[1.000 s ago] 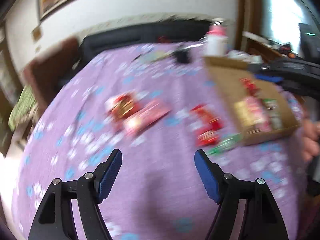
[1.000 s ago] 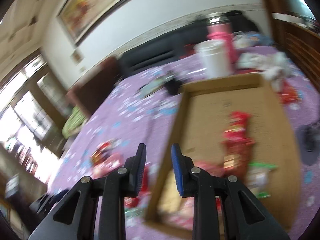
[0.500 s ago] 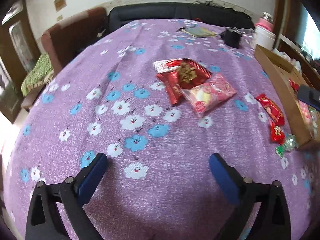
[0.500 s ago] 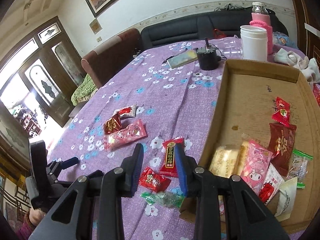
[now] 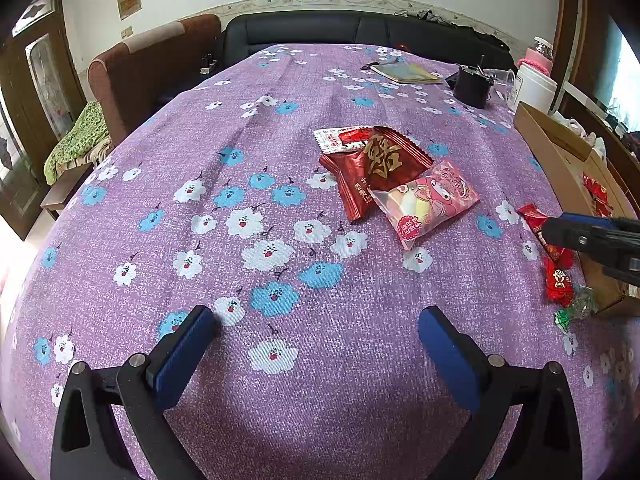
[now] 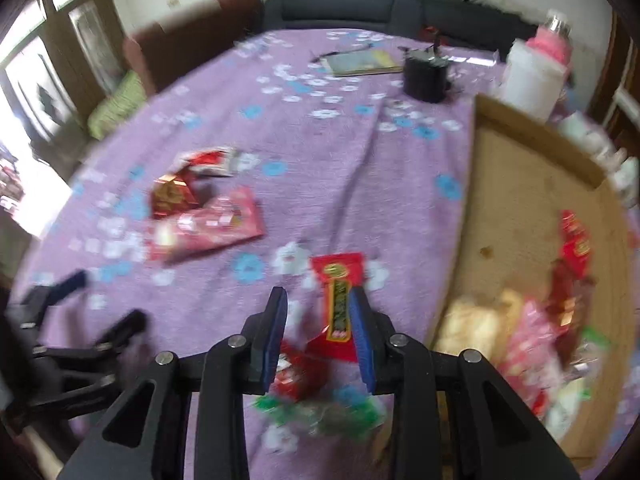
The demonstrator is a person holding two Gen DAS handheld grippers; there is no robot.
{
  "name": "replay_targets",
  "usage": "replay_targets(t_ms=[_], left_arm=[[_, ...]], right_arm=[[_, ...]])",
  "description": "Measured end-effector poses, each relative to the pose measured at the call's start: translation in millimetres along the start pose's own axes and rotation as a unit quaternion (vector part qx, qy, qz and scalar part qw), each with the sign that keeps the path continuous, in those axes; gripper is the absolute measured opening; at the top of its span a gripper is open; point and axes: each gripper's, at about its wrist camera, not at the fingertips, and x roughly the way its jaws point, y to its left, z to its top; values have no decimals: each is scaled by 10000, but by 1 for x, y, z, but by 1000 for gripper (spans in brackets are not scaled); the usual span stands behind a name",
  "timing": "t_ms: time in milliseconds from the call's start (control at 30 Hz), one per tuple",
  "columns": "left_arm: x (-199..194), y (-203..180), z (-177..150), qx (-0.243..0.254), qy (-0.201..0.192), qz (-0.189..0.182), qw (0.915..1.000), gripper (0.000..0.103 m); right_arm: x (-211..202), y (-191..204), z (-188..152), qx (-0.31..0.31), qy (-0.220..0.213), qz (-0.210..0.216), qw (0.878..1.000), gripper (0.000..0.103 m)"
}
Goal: Organize snacks
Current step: 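Move both grippers back over the snack pile, then grasp the long red candy bar with black label using the right gripper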
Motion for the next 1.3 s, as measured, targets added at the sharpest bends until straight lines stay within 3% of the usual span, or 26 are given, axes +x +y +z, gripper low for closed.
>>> replay_targets(t_ms=[133, 367, 733, 1300], left_arm=[[0, 0, 0, 2, 0, 1, 10000, 103], [0, 0, 0, 2, -2, 0, 10000, 103], [0, 0, 0, 3, -4, 0, 10000, 103], [0, 0, 0, 5, -10, -1, 10000, 103]], right_arm=[[12, 0, 0, 21, 246, -227, 9994, 27], [13, 11, -4, -149, 234, -378, 9989, 20], [-12, 31, -7, 212, -173, 622, 9977, 20], [-42, 35, -21, 313, -419, 995, 9937, 20]])
